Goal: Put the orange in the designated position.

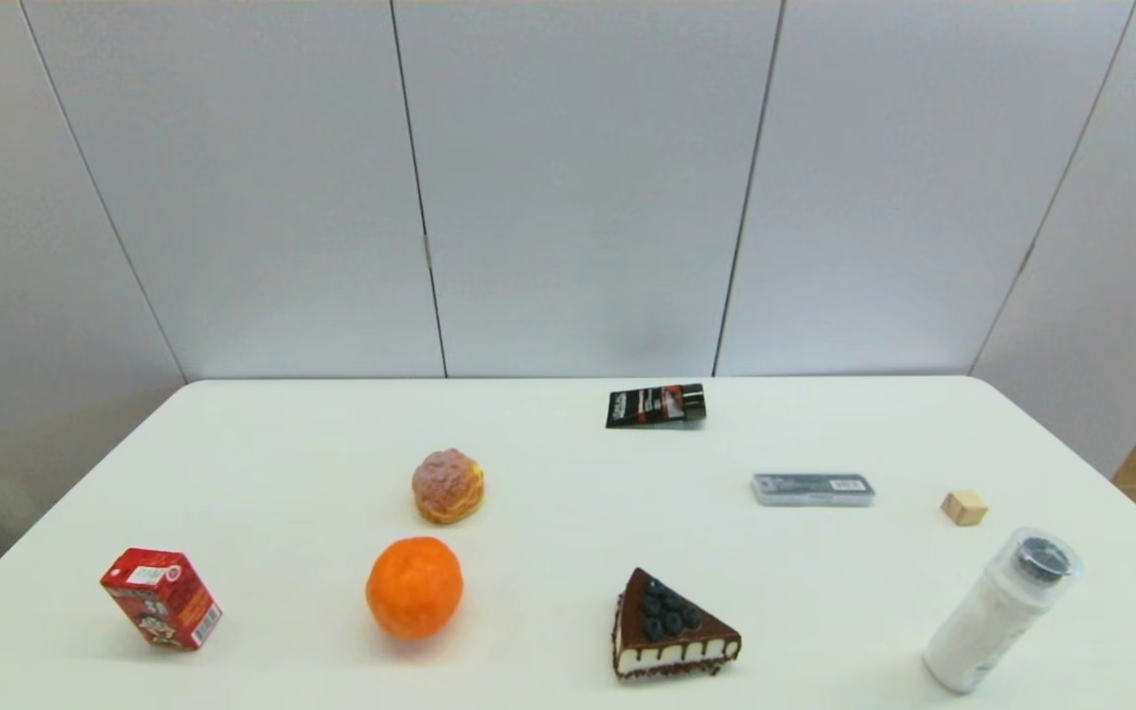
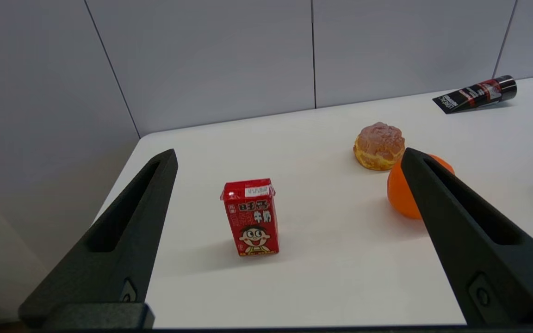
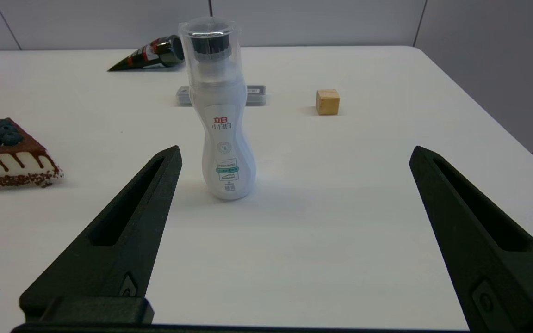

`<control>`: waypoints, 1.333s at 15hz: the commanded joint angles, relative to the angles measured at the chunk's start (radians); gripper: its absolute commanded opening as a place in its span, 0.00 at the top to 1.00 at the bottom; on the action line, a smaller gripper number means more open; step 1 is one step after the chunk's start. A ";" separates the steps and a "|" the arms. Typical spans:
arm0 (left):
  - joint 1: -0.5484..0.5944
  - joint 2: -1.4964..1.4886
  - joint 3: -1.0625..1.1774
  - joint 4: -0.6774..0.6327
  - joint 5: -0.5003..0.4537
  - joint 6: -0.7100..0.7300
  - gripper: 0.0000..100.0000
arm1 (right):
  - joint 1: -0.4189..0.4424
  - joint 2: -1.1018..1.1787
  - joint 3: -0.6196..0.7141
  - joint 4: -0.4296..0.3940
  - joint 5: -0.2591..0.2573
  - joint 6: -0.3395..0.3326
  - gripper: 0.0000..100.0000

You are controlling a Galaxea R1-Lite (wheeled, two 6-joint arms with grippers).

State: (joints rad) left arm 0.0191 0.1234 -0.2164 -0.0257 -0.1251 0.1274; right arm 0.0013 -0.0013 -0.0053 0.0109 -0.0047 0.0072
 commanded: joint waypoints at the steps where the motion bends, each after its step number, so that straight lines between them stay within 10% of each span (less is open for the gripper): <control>1: -0.005 -0.119 0.084 0.003 -0.002 -0.005 0.00 | 0.000 0.001 0.001 0.000 0.000 0.000 0.00; 20: -0.007 -0.123 0.216 0.029 0.101 -0.084 0.00 | 0.000 0.001 -0.001 0.000 0.000 0.000 0.00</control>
State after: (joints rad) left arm 0.0109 -0.0013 -0.0004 0.0023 -0.0240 0.0532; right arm 0.0013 -0.0013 -0.0053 0.0109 -0.0047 0.0072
